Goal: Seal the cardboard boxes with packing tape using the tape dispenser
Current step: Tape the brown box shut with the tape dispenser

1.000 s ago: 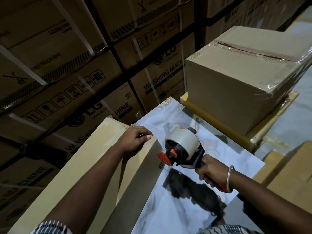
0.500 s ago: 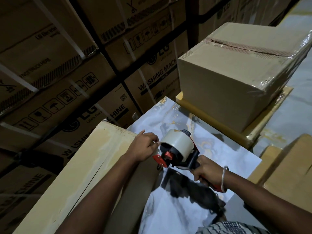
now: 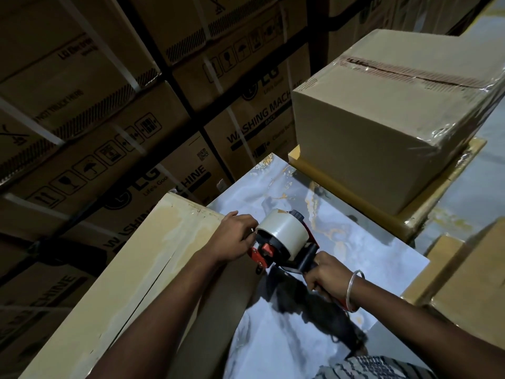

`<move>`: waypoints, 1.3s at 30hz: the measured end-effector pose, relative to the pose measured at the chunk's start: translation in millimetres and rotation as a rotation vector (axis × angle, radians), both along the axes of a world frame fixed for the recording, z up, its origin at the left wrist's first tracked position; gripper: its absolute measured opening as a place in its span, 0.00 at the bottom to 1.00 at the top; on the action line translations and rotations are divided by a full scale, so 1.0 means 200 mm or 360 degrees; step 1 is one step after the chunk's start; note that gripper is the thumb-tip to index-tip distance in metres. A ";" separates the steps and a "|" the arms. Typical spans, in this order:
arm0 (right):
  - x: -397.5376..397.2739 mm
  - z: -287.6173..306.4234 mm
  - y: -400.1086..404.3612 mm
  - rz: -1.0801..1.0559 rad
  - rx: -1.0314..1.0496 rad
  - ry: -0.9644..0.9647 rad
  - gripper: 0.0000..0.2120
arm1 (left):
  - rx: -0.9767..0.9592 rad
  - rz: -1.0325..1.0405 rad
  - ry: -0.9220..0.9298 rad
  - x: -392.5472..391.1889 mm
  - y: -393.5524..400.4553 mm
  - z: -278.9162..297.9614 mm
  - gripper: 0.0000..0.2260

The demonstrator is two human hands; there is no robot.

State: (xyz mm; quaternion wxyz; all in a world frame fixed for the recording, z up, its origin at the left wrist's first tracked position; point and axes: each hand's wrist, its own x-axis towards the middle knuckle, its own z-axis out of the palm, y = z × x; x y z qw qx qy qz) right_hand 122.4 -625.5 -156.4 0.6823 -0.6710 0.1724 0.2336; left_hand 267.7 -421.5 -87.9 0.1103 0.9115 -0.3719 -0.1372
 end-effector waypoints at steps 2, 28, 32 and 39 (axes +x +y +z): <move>0.01 0.01 -0.01 0.0011 0.0009 0.0000 0.10 | -0.0020 0.0020 0.0010 0.00 0.00 0.00 0.13; 0.10 0.04 -0.09 0.0360 -0.0611 -0.0089 0.11 | 0.0013 0.0052 0.0027 0.00 0.01 -0.02 0.12; 0.12 0.04 -0.06 0.0331 -0.0600 -0.0075 0.09 | -0.0037 0.0044 0.0016 0.01 0.01 -0.02 0.14; 0.12 0.04 -0.05 0.0307 -0.0469 -0.0067 0.09 | -0.0030 0.0134 0.0005 0.00 -0.01 -0.02 0.13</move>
